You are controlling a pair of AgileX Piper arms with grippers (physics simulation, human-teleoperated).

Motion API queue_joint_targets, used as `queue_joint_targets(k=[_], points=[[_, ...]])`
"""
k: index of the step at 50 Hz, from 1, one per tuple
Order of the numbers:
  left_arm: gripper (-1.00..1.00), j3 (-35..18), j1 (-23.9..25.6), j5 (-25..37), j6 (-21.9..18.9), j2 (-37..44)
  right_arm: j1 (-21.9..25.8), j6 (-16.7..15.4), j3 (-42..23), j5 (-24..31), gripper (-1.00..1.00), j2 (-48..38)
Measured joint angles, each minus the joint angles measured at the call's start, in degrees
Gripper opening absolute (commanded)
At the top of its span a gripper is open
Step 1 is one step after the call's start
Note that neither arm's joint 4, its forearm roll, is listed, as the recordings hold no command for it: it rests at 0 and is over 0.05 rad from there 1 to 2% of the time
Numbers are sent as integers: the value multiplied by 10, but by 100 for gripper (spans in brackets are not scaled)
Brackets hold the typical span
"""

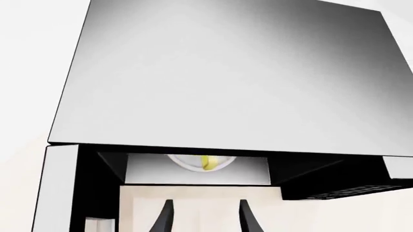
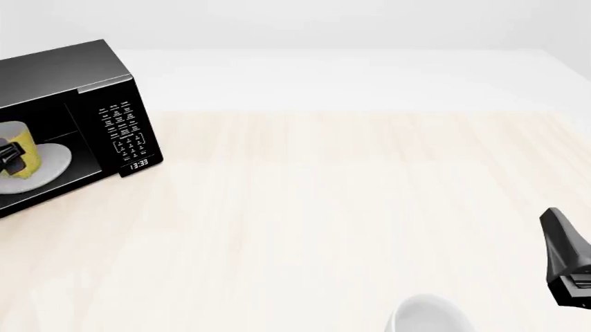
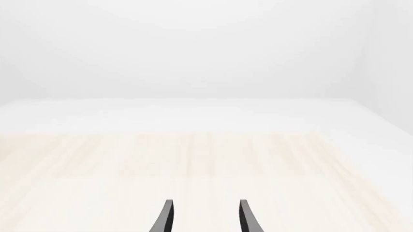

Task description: Put the yellow and white mug in the microwave and close it.

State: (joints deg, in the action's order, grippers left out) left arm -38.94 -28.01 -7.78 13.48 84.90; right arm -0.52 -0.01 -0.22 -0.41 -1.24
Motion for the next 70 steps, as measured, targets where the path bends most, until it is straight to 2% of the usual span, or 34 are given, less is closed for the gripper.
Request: queue_joint_targets(k=[24,37,55,70], points=[[100,21,18,63,-6,-96,0,0,0,0,100,0],[100,15,23,131,-19,-180,0,0,0,0,100,0],[100,-19,22,239,-38,-285,0,0,0,0,100,-1],[100,-75,27,325,-28,-345,0,-1,0,0,100,-1]])
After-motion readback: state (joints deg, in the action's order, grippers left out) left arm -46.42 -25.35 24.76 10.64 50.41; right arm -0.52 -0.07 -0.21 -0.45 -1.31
